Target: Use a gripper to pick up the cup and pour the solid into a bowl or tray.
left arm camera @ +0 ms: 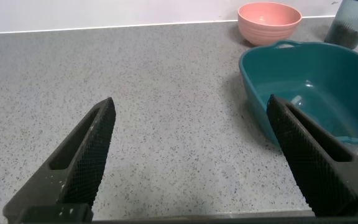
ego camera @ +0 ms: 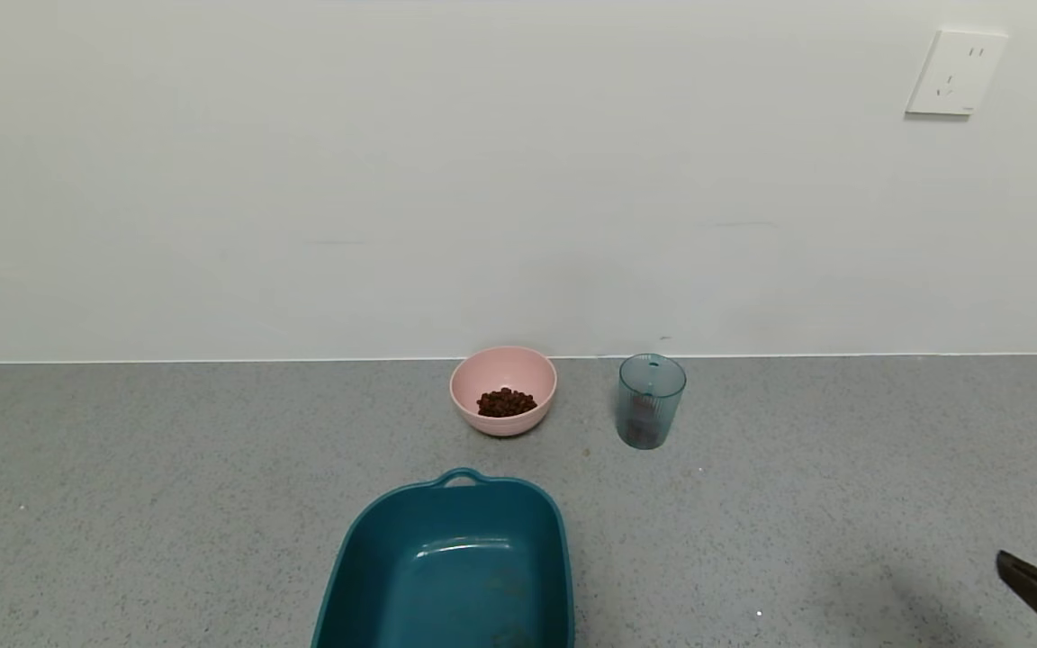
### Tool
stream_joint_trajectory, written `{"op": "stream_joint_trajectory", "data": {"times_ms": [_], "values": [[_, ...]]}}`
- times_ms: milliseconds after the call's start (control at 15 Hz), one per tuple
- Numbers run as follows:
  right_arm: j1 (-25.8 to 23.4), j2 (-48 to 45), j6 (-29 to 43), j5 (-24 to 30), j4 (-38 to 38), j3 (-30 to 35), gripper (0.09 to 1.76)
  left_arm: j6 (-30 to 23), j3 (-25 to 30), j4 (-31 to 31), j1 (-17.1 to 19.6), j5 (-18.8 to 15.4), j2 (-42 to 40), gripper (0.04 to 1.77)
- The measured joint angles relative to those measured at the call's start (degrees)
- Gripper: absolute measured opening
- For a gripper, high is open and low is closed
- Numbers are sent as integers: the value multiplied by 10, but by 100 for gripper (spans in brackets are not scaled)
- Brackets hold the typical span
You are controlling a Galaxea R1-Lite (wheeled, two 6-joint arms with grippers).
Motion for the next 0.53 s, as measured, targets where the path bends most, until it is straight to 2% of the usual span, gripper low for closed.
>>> {"op": "stream_joint_trajectory", "data": {"times_ms": [333, 533], "values": [[-117, -99, 0, -17, 39, 9, 170, 0, 0, 0, 0, 0, 0, 175], [-192, -162, 0, -17, 92, 9, 170, 0, 0, 0, 0, 0, 0, 175]]}}
